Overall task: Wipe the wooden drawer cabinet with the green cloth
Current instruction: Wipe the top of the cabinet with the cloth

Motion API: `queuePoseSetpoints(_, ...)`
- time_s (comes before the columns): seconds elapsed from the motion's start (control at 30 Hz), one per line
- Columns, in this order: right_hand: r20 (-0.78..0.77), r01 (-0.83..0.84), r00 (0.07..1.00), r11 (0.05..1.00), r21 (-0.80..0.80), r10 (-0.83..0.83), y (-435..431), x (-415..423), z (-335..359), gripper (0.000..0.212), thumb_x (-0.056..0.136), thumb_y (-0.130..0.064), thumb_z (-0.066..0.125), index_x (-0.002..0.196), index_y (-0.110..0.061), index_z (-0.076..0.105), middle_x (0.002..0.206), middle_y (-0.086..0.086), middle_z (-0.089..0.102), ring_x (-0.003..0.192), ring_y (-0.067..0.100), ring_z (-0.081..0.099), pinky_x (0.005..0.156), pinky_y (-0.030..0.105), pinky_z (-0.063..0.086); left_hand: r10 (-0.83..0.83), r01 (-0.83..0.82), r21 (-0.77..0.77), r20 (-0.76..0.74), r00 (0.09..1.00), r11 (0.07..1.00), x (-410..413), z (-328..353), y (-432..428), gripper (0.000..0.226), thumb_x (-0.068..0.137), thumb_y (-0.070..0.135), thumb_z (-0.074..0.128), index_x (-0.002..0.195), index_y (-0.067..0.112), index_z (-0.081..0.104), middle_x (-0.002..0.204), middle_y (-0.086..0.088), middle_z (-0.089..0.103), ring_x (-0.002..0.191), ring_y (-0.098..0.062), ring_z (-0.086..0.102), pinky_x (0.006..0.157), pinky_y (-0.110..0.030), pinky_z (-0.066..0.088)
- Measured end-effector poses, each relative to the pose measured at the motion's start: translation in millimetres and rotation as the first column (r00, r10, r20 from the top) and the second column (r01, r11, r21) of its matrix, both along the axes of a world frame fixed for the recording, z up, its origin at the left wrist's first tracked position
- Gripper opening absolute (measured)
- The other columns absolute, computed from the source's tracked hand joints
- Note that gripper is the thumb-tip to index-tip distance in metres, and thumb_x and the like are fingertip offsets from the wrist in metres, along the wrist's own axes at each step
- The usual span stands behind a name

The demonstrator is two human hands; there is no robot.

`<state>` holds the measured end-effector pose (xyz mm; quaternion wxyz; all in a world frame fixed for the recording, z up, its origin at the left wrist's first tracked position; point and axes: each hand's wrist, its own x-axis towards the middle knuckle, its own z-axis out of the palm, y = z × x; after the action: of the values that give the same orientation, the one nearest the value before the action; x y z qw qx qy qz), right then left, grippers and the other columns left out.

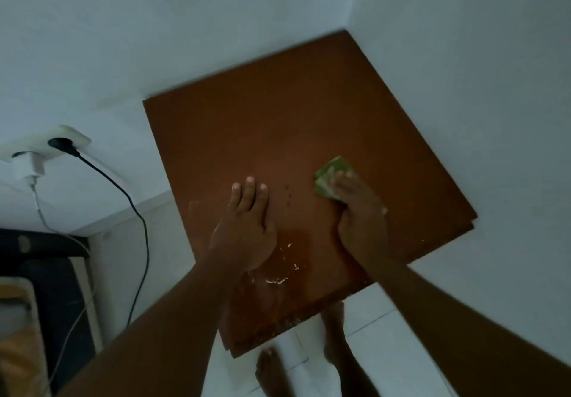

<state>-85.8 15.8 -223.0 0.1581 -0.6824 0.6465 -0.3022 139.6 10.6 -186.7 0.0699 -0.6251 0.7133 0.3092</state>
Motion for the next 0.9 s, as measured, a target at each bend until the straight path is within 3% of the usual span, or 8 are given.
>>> queuePoseSetpoints(0.1, 0.113, -0.154, 0.983, 0.984, 0.087, 0.143, 57, 39, -4, 0.049, 0.082, 0.017, 0.057, 0.120, -0.012, 0.067, 0.133, 0.001, 0.062, 0.134, 0.014, 0.049, 0.110, 0.046, 0.042, -0.009, 0.009, 0.015, -0.011, 1.000, 1.000, 5, 6, -3, 0.061, 0.105, 0.031, 0.024, 0.160, 0.017, 0.001, 0.167, -0.005, -0.013, 0.152, -0.025, -0.016, 0.124, -0.040, -0.001)
queuePoseSetpoints(0.2, 0.217, -0.258, 0.947, 0.963, 0.083, 0.235, 83, 48, 6, 0.044, 0.086, 0.010, 0.053, 0.118, -0.016, 0.068, 0.134, -0.006, 0.059, 0.130, 0.005, 0.051, 0.108, 0.037, 0.045, -0.027, 0.027, -0.016, -0.007, 1.000, 1.000, 23, 6, 13, 0.061, 0.103, 0.036, 0.022, 0.160, 0.019, 0.006, 0.168, -0.001, -0.007, 0.153, -0.020, -0.009, 0.124, -0.039, 0.004)
queuePoseSetpoints(0.3, 0.230, -0.058, 0.972, 0.997, 0.051, 0.045, 48, 18, 27, 0.033, 0.093, 0.001, 0.050, 0.118, -0.010, 0.068, 0.129, 0.001, 0.062, 0.120, 0.011, 0.059, 0.106, 0.023, 0.044, -0.056, 0.055, -0.064, -0.014, 0.998, 0.996, 45, 3, 46, 0.072, 0.092, 0.042, 0.015, 0.160, 0.020, 0.008, 0.168, 0.001, -0.005, 0.153, -0.020, -0.009, 0.123, -0.038, 0.004)
queuePoseSetpoints(0.4, 0.051, 0.176, 0.981, 0.973, 0.147, -0.185, -8, -18, 26, 0.052, 0.086, 0.014, 0.049, 0.132, -0.008, 0.060, 0.136, 0.010, 0.058, 0.126, 0.025, 0.054, 0.108, 0.021, 0.035, -0.076, 0.070, -0.139, -0.040, 0.996, 0.988, 67, -7, 82, 0.076, 0.088, 0.045, 0.009, 0.159, 0.018, 0.010, 0.167, 0.000, -0.003, 0.153, -0.020, -0.009, 0.124, -0.035, 0.007)
queuePoseSetpoints(0.47, -0.032, 0.183, 0.983, 0.973, 0.142, -0.180, -10, -7, 14, 0.052, 0.084, 0.015, 0.051, 0.131, -0.005, 0.060, 0.136, 0.015, 0.058, 0.127, 0.030, 0.053, 0.109, 0.023, 0.031, -0.062, 0.046, -0.205, -0.074, 0.995, 0.978, 78, -13, 103, 0.074, 0.090, 0.042, 0.015, 0.158, 0.013, 0.019, 0.166, -0.004, 0.008, 0.154, -0.024, 0.001, 0.123, -0.037, 0.013)
queuePoseSetpoints(0.63, -0.001, -0.117, 0.993, 0.991, 0.061, 0.117, 60, 58, 0, 0.044, 0.084, 0.013, 0.050, 0.123, -0.003, 0.064, 0.132, 0.011, 0.062, 0.129, 0.024, 0.053, 0.107, 0.047, 0.046, 0.028, -0.072, -0.253, -0.176, 0.984, 0.965, 88, -21, 148, 0.066, 0.093, 0.033, 0.028, 0.155, 0.009, 0.030, 0.164, -0.005, 0.020, 0.153, -0.023, 0.012, 0.119, -0.038, 0.024)
queuePoseSetpoints(0.77, 0.077, -0.224, 0.973, 0.972, 0.074, 0.218, 115, 92, 5, 0.039, 0.088, -0.001, 0.043, 0.119, -0.003, 0.067, 0.130, 0.007, 0.062, 0.131, 0.013, 0.050, 0.109, 0.040, 0.044, 0.096, -0.154, -0.220, -0.252, 0.963, 0.963, 90, -21, 158, 0.070, 0.090, 0.037, 0.024, 0.155, 0.015, 0.030, 0.165, 0.003, 0.017, 0.153, -0.013, 0.008, 0.118, -0.033, 0.028)
queuePoseSetpoints(0.9, 0.185, -0.455, 0.887, 0.869, 0.197, 0.422, 200, 114, 4, 0.043, 0.087, 0.002, 0.044, 0.122, -0.011, 0.066, 0.134, 0.001, 0.062, 0.132, 0.010, 0.051, 0.108, 0.039, 0.046, 0.059, -0.120, -0.247, -0.241, 0.969, 0.962, 103, -20, 150, 0.072, 0.087, 0.039, 0.020, 0.154, 0.017, 0.034, 0.163, 0.004, 0.022, 0.151, -0.008, 0.011, 0.116, -0.033, 0.032)
